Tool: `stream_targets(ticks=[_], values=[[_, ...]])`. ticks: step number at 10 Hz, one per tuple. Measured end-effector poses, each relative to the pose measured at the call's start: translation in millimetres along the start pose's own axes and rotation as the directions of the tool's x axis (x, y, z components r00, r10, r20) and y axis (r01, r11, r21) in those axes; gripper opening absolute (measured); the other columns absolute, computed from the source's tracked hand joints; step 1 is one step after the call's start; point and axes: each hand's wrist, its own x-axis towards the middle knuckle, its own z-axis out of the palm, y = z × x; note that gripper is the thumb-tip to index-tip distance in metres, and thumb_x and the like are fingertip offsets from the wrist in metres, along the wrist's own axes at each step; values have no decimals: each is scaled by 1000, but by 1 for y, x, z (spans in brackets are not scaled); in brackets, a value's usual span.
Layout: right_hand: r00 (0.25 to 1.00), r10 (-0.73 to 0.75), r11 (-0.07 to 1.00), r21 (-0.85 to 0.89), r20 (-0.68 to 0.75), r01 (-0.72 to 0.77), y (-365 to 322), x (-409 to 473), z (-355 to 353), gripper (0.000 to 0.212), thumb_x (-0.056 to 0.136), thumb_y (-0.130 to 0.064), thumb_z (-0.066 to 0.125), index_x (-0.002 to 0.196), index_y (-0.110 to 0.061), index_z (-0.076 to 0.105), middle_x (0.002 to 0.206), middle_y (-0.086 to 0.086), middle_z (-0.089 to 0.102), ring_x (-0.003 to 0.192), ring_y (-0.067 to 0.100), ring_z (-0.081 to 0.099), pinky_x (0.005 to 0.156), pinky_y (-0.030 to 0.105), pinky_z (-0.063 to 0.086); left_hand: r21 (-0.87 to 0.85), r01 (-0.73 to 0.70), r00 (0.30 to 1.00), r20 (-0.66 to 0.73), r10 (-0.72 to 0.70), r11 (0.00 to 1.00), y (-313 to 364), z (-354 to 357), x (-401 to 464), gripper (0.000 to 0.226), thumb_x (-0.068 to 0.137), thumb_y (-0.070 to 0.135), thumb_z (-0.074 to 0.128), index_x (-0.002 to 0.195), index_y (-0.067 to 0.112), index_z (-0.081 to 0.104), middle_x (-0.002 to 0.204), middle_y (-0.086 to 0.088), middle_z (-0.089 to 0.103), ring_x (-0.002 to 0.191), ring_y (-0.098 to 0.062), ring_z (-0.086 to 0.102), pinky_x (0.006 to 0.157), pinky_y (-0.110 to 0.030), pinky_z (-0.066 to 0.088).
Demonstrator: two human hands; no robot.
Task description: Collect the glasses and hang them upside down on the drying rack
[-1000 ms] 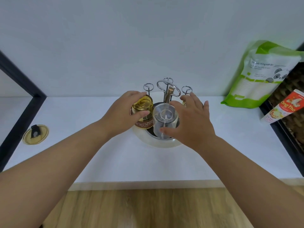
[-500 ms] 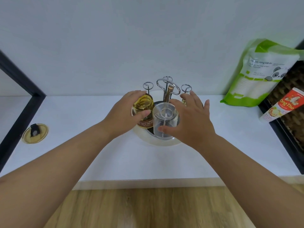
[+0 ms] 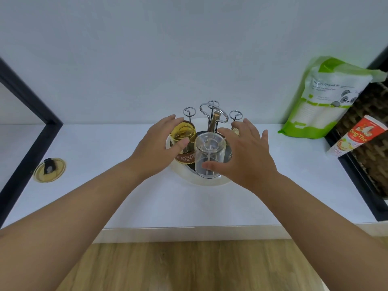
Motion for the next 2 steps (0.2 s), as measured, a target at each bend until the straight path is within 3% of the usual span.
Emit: stream_targets(ticks=[2], values=[[996, 13, 999, 35, -83, -10, -6, -11, -27, 90, 72, -81, 67, 146, -32, 52, 156, 3, 42, 155, 25, 22, 123, 65, 8, -16, 12, 999, -52, -13, 1000, 18, -16, -11, 55, 101, 48, 56, 152, 32, 45, 161, 9, 39, 150, -13, 31, 121, -40, 29]])
